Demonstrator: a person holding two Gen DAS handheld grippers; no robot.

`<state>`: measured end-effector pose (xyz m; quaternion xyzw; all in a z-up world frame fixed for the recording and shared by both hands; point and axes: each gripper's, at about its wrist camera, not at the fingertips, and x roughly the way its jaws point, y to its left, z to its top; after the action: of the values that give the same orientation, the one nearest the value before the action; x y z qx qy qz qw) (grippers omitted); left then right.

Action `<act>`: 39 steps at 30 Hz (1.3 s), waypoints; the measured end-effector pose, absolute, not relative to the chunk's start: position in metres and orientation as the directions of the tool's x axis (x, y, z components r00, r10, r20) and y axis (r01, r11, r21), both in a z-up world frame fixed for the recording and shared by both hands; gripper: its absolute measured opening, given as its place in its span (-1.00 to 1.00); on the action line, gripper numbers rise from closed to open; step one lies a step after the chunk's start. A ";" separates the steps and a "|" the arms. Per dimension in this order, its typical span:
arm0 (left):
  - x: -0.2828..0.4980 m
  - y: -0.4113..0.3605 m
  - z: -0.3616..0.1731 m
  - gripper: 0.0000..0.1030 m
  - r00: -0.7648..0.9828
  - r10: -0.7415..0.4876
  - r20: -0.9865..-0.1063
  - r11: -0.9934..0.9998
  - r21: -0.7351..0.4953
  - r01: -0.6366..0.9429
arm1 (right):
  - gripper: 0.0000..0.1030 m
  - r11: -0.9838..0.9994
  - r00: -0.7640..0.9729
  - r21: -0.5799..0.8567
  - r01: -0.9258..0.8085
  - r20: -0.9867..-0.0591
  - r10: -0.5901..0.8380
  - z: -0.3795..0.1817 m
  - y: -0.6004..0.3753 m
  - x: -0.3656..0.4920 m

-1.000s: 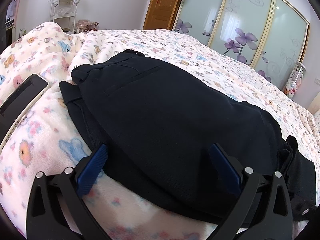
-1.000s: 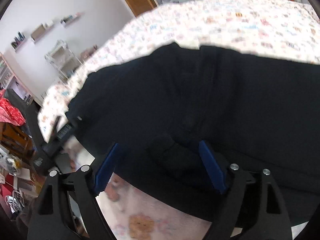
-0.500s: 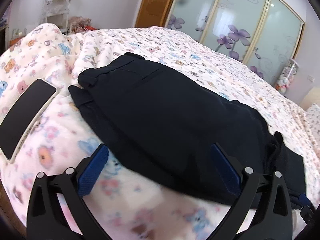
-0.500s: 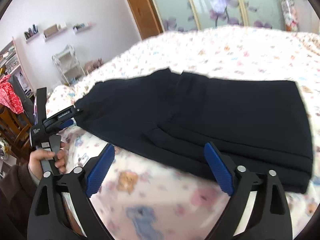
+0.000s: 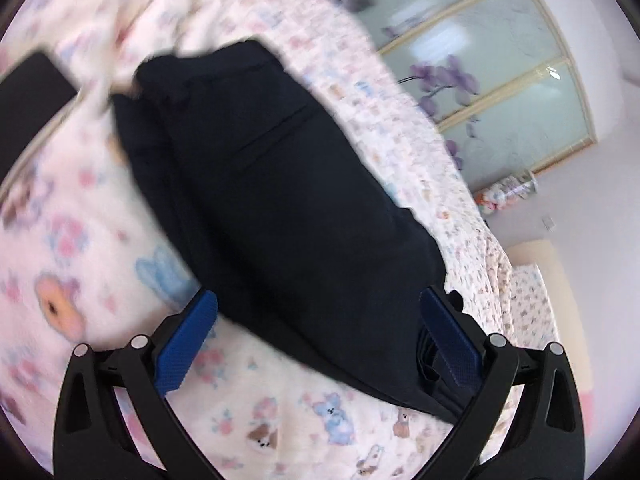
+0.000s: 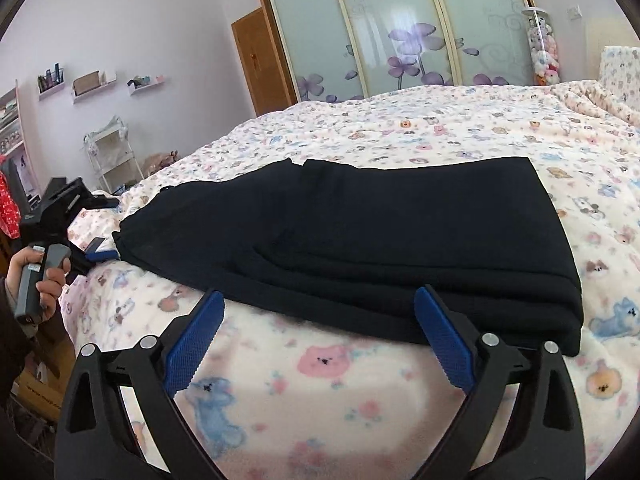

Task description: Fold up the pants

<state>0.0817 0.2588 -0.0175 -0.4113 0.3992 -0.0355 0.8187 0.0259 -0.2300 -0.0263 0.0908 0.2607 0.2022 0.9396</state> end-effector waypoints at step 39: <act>0.159 0.274 -0.025 -0.47 0.666 -0.168 -0.727 0.597 -0.612 -0.518 | 0.94 0.893 0.767 0.279 -0.353 -0.461 0.447 -0.029 -0.219 0.024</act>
<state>0.1591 0.2736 -0.0246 -0.4355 0.3938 0.1093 0.8021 0.0239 -0.2191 -0.0290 0.0880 0.2664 0.2135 0.9358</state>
